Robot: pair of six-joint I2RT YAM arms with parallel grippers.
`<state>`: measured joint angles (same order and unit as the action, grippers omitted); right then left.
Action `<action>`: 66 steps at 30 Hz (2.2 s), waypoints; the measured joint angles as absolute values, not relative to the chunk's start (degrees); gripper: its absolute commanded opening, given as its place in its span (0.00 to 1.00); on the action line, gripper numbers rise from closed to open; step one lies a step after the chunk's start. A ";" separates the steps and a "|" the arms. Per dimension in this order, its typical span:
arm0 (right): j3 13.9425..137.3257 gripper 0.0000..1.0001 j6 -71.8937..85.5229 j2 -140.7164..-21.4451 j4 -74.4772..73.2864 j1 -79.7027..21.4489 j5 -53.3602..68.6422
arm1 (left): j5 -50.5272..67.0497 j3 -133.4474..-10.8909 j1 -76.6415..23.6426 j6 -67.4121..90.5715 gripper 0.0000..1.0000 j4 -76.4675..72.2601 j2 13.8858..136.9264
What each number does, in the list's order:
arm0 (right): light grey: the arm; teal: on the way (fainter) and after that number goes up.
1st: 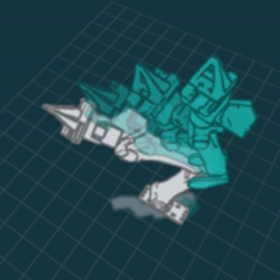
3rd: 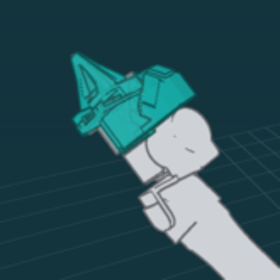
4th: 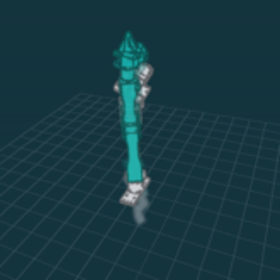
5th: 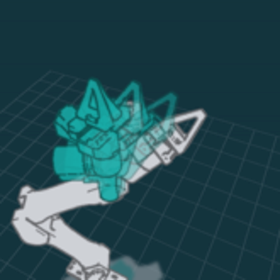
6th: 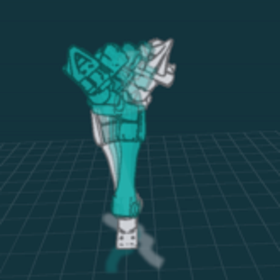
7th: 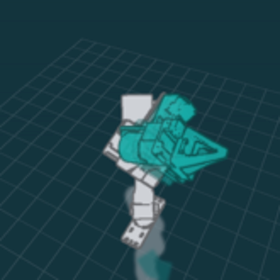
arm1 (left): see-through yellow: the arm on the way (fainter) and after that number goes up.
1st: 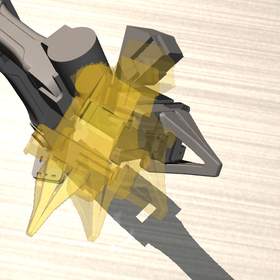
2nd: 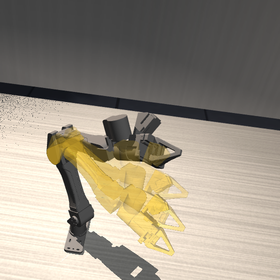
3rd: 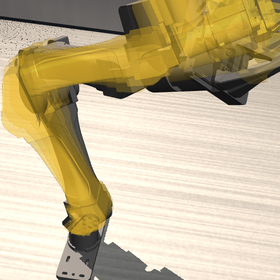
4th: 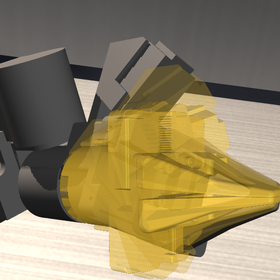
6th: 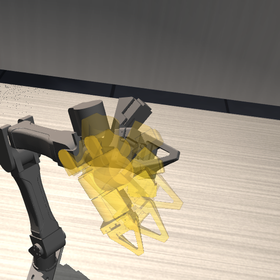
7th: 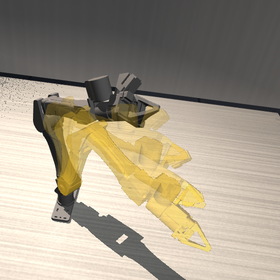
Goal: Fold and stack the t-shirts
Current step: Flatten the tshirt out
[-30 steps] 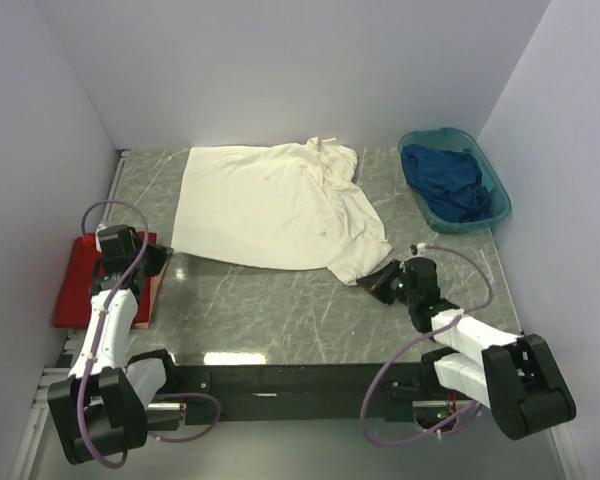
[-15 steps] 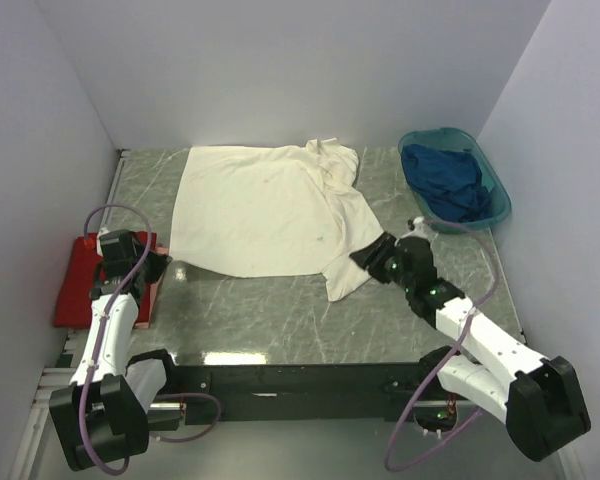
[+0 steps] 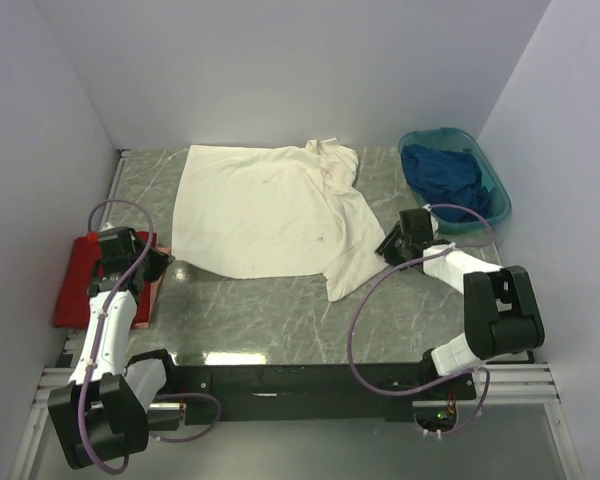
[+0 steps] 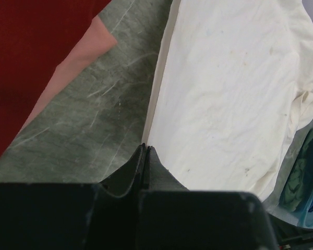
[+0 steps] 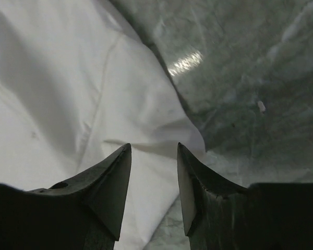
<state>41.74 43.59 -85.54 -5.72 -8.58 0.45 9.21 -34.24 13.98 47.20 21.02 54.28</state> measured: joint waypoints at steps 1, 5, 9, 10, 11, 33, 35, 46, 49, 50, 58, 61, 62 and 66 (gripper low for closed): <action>40.77 0.47 43.59 -85.54 -5.69 -8.58 0.43 | 9.28 -34.35 13.96 47.07 0.00 21.17 54.28; 38.50 0.46 43.72 -85.30 -4.95 -8.58 -0.08 | 9.41 -34.41 13.96 46.33 0.00 21.39 54.28; 37.26 0.46 43.83 -84.51 -3.68 -8.58 -0.47 | 9.50 -34.41 13.96 46.15 0.00 21.39 54.37; 36.99 0.46 43.81 -84.07 -3.79 -8.58 -0.60 | 9.58 -34.41 13.98 46.15 0.00 21.39 54.50; 36.80 0.46 43.83 -83.74 -3.97 -8.58 -0.71 | 9.65 -34.41 13.98 46.15 0.00 21.41 54.59; 34.92 0.37 45.60 -80.23 -9.10 -8.36 -4.05 | 9.67 -34.41 13.96 46.15 0.00 21.56 54.65; 35.48 0.37 45.60 -80.68 -9.19 -8.36 -4.01 | 9.67 -34.41 13.98 46.15 0.00 21.56 54.65; 37.36 0.00 45.28 -84.12 -8.23 -8.21 -3.55 | 9.67 -34.41 13.98 46.15 0.00 21.63 54.65; 37.34 0.00 45.10 -83.40 -8.99 -8.03 -3.60 | 9.65 -34.41 13.98 46.15 0.01 21.80 54.65; 37.21 0.00 45.01 -82.28 -9.89 -7.88 -3.62 | 9.63 -34.41 13.98 46.15 0.00 21.82 54.65; 31.51 0.00 44.36 -56.18 -17.87 -6.31 -3.38 | 7.73 -34.41 13.98 46.37 0.00 23.09 54.04; 27.90 0.00 44.95 -45.60 -22.26 -6.20 -2.24 | 6.59 -34.41 13.98 46.78 0.00 24.29 53.49; 26.79 0.00 45.19 -42.26 -23.90 -6.15 -1.85 | 6.17 -34.41 13.98 47.09 0.00 24.75 53.28; 23.07 0.00 46.46 -32.75 -30.55 -6.11 0.45 | 3.81 -34.41 13.98 48.01 0.00 26.79 51.59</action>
<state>23.07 46.46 -32.75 -30.55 -6.11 0.45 3.81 -34.41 13.98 48.01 26.79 51.59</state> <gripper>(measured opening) 0.008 0.013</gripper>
